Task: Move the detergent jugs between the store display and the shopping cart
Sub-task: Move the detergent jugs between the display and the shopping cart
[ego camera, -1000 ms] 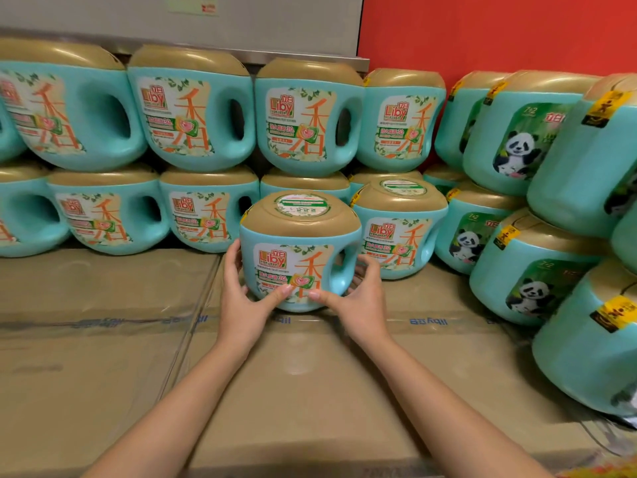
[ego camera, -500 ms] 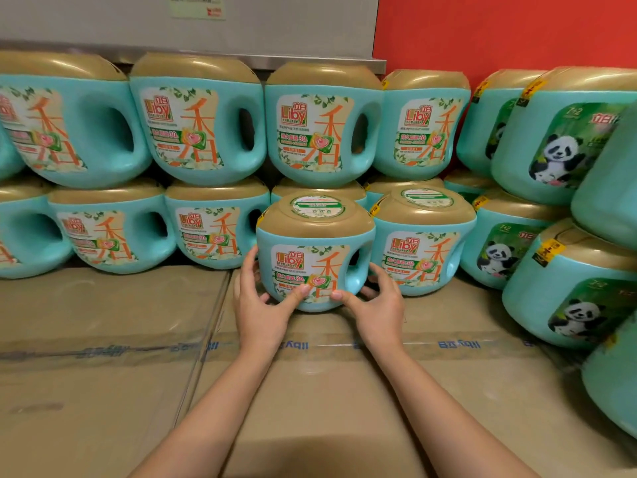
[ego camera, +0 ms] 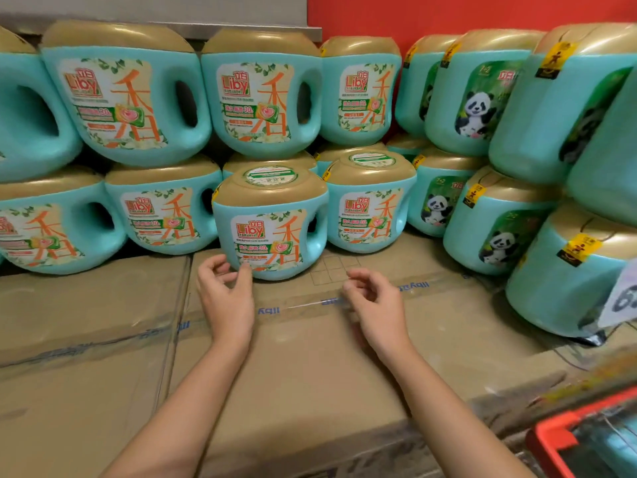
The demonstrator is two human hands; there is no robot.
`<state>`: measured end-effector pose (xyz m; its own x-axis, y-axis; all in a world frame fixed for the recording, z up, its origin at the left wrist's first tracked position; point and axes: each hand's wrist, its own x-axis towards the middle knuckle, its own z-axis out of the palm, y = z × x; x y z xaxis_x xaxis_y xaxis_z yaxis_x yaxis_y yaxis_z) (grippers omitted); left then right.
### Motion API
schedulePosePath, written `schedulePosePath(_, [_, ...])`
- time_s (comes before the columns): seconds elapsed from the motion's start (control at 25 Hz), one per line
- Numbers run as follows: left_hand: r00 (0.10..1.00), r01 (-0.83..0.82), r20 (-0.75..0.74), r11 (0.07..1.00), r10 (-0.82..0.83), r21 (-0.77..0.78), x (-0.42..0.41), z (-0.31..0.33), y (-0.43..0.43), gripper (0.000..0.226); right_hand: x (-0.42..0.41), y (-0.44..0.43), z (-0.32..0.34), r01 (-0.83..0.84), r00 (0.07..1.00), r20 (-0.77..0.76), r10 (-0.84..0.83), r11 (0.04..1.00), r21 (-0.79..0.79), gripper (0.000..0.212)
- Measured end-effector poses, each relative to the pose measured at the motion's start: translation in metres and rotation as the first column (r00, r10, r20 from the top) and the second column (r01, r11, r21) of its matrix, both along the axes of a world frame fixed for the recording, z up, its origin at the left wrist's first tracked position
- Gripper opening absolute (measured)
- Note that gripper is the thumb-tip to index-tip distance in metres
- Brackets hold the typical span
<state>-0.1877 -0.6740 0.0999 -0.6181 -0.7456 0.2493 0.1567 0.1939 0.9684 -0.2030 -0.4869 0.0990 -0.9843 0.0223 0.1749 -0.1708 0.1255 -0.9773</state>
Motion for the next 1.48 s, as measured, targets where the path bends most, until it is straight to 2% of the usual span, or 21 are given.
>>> schedulePosePath(0.08, [0.967,0.23,-0.102,0.972,-0.233,-0.04,0.014,0.01,0.025,0.028,0.037,0.031,0.001,-0.004,1.0,-0.019,0.002,0.994,-0.108,0.02])
schedulePosePath(0.16, [0.86,0.482,-0.139,0.871,-0.491,-0.098,0.035,0.02,0.062,0.033,0.078,0.072,0.0,0.071,0.996,-0.048,-0.081,0.98,-0.186,0.017])
schedulePosePath(0.24, [0.753,0.632,-0.144,0.766,-0.643,-0.115,0.056,0.026,0.097,0.032,0.113,0.116,-0.002,0.188,0.977,-0.047,-0.207,0.948,-0.258,0.012])
schedulePosePath(0.4, [0.61,0.787,-0.143,0.617,-0.779,-0.007,0.091,0.018,0.182,0.023,0.166,0.206,-0.017,0.462,0.882,0.056,-0.468,0.834,-0.301,0.016])
schedulePosePath(0.48, [0.537,0.844,-0.097,0.533,-0.838,0.062,0.107,0.005,0.231,0.025,0.185,0.249,-0.025,0.565,0.819,0.094,-0.566,0.769,-0.297,0.018])
schedulePosePath(0.56, [0.434,0.897,-0.025,0.429,-0.9,0.109,0.118,-0.009,0.285,0.029,0.202,0.296,-0.034,0.63,0.77,0.104,-0.629,0.726,-0.275,0.019])
schedulePosePath(0.64, [0.332,0.933,0.05,0.336,-0.942,0.131,0.12,-0.024,0.339,0.022,0.211,0.346,-0.045,0.67,0.736,0.111,-0.667,0.698,-0.253,0.018])
schedulePosePath(0.72, [0.262,0.948,0.139,0.282,-0.955,0.148,0.115,-0.038,0.401,0.021,0.214,0.404,-0.059,0.707,0.704,0.134,-0.697,0.672,-0.221,0.018])
schedulePosePath(0.84, [0.286,0.923,0.232,0.332,-0.93,0.194,0.102,-0.059,0.491,0.027,0.206,0.498,-0.084,0.737,0.675,0.164,-0.72,0.667,-0.106,0.015])
schedulePosePath(0.92, [0.316,0.895,0.258,0.377,-0.913,0.239,0.096,-0.077,0.549,0.02,0.201,0.56,-0.102,0.746,0.654,0.185,-0.733,0.665,-0.002,0.013])
schedulePosePath(1.04, [0.279,0.857,0.336,0.391,-0.9,0.335,0.091,-0.104,0.624,0.018,0.187,0.635,-0.116,0.73,0.622,0.165,-0.766,0.643,0.231,0.019])
schedulePosePath(1.16, [0.214,0.806,0.449,0.417,-0.868,0.422,0.09,-0.129,0.686,0.036,0.158,0.692,-0.126,0.631,0.664,0.156,-0.732,0.66,0.408,0.029])
schedulePosePath(1.32, [0.169,0.647,0.46,0.45,-0.871,0.615,0.093,-0.167,0.737,0.087,0.109,0.741,-0.151,0.394,0.759,0.228,-0.61,0.708,0.586,0.039])
schedulePosePath(1.4, [0.145,0.569,0.504,0.489,-0.851,0.661,0.093,-0.183,0.753,0.103,0.089,0.756,-0.167,0.294,0.744,0.339,-0.576,0.738,0.608,0.043])
schedulePosePath(1.48, [0.121,0.526,0.552,0.525,-0.825,0.669,0.094,-0.192,0.763,0.104,0.077,0.763,-0.183,0.179,0.691,0.471,-0.548,0.762,0.623,0.047])
